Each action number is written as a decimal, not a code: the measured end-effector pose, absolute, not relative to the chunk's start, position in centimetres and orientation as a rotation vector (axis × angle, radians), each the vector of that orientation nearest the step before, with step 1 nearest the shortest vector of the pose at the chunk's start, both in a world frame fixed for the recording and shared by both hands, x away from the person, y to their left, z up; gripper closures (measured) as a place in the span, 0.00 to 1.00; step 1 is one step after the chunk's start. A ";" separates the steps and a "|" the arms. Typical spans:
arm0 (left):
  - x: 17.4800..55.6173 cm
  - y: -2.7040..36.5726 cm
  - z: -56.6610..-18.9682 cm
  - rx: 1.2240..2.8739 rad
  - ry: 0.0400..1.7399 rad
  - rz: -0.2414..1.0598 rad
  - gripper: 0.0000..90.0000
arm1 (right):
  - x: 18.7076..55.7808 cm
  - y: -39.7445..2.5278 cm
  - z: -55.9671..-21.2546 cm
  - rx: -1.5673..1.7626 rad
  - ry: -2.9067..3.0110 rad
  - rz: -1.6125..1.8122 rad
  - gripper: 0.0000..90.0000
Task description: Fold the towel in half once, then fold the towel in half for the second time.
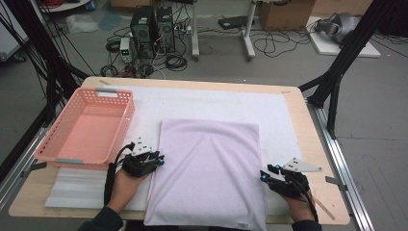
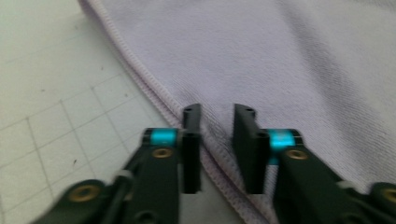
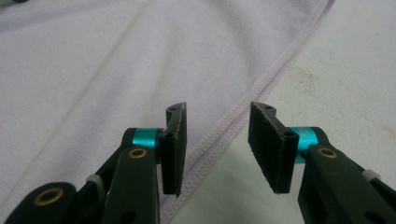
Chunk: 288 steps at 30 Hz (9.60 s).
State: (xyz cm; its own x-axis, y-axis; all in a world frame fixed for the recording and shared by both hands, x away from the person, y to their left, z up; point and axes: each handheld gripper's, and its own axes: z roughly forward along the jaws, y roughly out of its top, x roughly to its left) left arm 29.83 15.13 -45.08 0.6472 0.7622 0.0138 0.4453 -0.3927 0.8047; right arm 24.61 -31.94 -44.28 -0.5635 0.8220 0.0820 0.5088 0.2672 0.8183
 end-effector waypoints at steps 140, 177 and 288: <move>36.5 14.9 -41.8 1.703 0.929 0.453 0.21 | 30.7 -32.8 -41.7 1.154 2.082 1.144 0.18; 45.7 14.7 -44.7 1.907 1.191 0.508 0.47 | 41.2 -29.4 -42.9 1.266 2.181 1.087 0.23; 25.6 20.2 -43.7 1.611 0.950 0.257 0.41 | 23.6 -32.4 -43.2 1.168 2.062 1.387 0.61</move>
State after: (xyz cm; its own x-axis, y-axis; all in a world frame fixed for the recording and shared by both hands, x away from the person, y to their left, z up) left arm 25.59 20.18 -43.69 0.6433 0.6928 -0.3260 0.4343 0.0204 0.9005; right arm 23.65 -32.41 -43.18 -0.5747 0.8090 0.1234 0.4191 0.1615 0.8935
